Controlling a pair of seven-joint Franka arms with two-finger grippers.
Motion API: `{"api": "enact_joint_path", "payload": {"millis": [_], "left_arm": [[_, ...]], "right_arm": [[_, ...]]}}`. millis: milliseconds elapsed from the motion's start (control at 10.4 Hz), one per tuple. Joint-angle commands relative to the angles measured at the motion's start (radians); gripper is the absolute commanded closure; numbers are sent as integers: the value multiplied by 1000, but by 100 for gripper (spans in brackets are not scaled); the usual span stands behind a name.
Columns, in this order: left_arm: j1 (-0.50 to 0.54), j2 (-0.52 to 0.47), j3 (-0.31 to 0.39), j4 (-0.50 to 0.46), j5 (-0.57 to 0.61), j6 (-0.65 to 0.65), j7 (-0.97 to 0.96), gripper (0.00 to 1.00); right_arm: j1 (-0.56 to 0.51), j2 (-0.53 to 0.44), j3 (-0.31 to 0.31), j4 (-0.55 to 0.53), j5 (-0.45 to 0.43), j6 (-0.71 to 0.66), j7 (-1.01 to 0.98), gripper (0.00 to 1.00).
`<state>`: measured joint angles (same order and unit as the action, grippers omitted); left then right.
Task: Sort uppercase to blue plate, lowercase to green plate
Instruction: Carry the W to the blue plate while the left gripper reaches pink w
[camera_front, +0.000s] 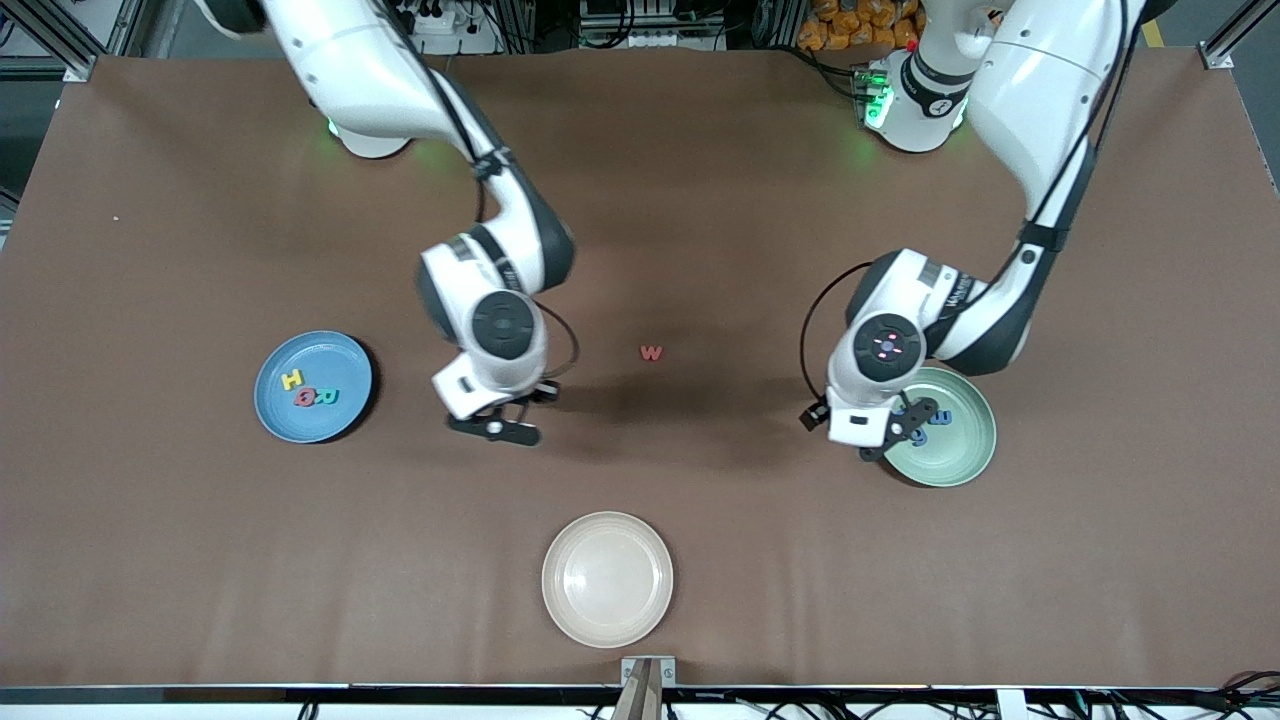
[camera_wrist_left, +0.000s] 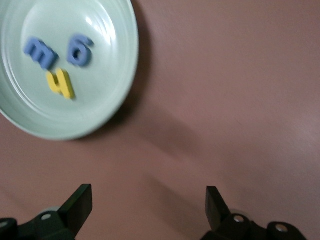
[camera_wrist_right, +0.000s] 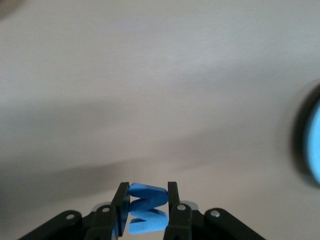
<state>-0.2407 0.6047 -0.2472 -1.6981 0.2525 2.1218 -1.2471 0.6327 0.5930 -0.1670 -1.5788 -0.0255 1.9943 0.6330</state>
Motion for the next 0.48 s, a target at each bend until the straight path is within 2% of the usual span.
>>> {"api": "enact_joint_path", "payload": {"millis": [0,192,385], "left_arm": [[-81,55,3,63,7,9,-151,0],[-168,66,3,63,-12,84,-350,0],[-261,81,6,72,-12,128,-563,0]], "right_arm": [[-33,-180,-37,-232,-1,58,-158,100],[-53,-254,-98,-360,-1,131,-306,100],[-109,-306,-126,-455,-1,191,-442,100]]}}
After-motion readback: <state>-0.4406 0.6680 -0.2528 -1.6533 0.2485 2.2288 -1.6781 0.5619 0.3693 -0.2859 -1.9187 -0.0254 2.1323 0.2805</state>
